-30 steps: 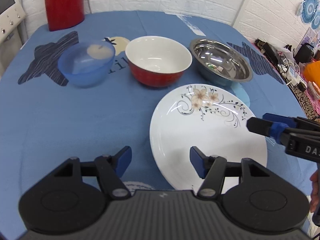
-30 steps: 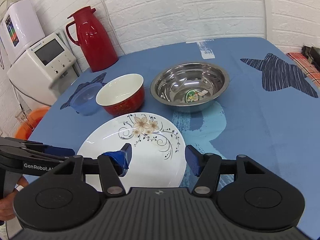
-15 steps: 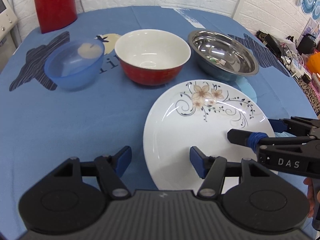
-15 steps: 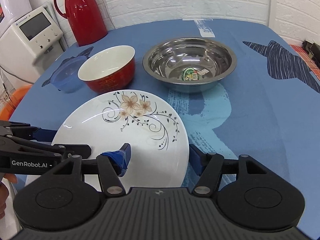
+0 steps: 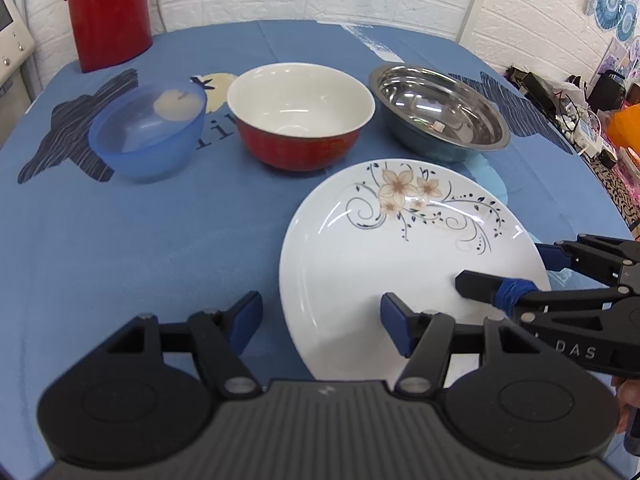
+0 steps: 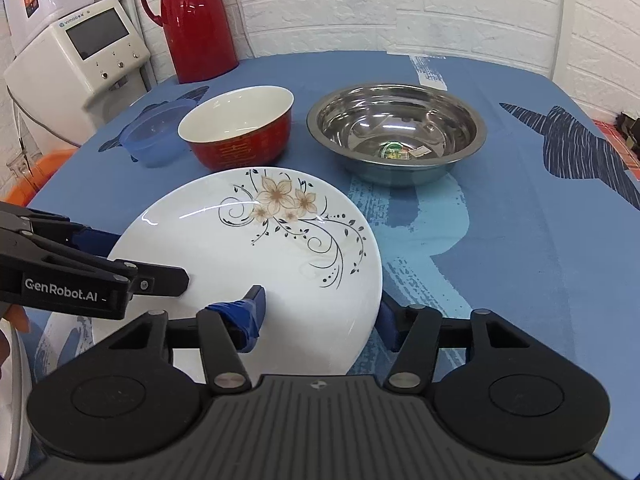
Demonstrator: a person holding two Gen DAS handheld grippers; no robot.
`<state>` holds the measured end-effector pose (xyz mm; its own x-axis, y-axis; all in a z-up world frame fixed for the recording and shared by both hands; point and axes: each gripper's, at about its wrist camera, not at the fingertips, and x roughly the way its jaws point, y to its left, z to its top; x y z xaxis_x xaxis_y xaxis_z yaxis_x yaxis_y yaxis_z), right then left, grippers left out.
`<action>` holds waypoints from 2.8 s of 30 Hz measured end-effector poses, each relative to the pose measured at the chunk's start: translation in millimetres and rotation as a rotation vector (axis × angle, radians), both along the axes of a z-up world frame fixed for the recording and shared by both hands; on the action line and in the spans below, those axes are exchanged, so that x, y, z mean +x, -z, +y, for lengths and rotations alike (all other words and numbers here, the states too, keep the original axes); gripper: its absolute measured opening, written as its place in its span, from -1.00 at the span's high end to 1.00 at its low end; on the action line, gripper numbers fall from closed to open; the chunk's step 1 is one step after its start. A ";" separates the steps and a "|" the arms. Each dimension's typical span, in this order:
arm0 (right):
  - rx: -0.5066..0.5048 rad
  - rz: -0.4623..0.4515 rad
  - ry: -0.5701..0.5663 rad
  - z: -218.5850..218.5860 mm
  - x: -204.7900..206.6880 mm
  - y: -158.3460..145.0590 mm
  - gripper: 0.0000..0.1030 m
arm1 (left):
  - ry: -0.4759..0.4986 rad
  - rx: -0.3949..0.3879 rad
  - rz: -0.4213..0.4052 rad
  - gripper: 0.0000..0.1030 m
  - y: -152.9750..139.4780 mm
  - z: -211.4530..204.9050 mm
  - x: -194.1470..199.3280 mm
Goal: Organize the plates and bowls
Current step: 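Move both grippers to the floral plate and close them on its rim, then lift the floral plate with both grippers and lower it onto the plate stack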
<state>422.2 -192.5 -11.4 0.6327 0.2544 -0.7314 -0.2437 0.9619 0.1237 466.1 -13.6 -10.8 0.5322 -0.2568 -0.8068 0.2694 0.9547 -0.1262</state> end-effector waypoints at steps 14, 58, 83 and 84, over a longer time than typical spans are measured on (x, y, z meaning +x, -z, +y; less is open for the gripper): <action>0.094 0.035 0.084 2.1 -8.9 -2.7 0.39 | -0.006 -0.031 0.025 0.30 -4.4 10.0 -2.7; 0.275 -0.005 -0.075 154.0 -173.7 -31.1 0.22 | -0.236 -0.082 -0.112 0.30 -42.2 190.7 -226.4; 0.454 -0.057 0.082 126.4 -185.7 -17.2 0.21 | -0.188 -0.146 -0.169 -0.09 -32.6 192.3 -221.7; 0.453 -0.061 0.079 126.1 -184.6 -17.7 0.20 | -0.191 -0.150 -0.175 -0.11 -34.5 192.4 -221.7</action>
<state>237.6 -66.4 6.2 0.7016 0.4894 -0.5180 -0.1923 0.8299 0.5237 244.4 178.8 23.6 0.7101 -0.2477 -0.6591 0.1163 0.9645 -0.2371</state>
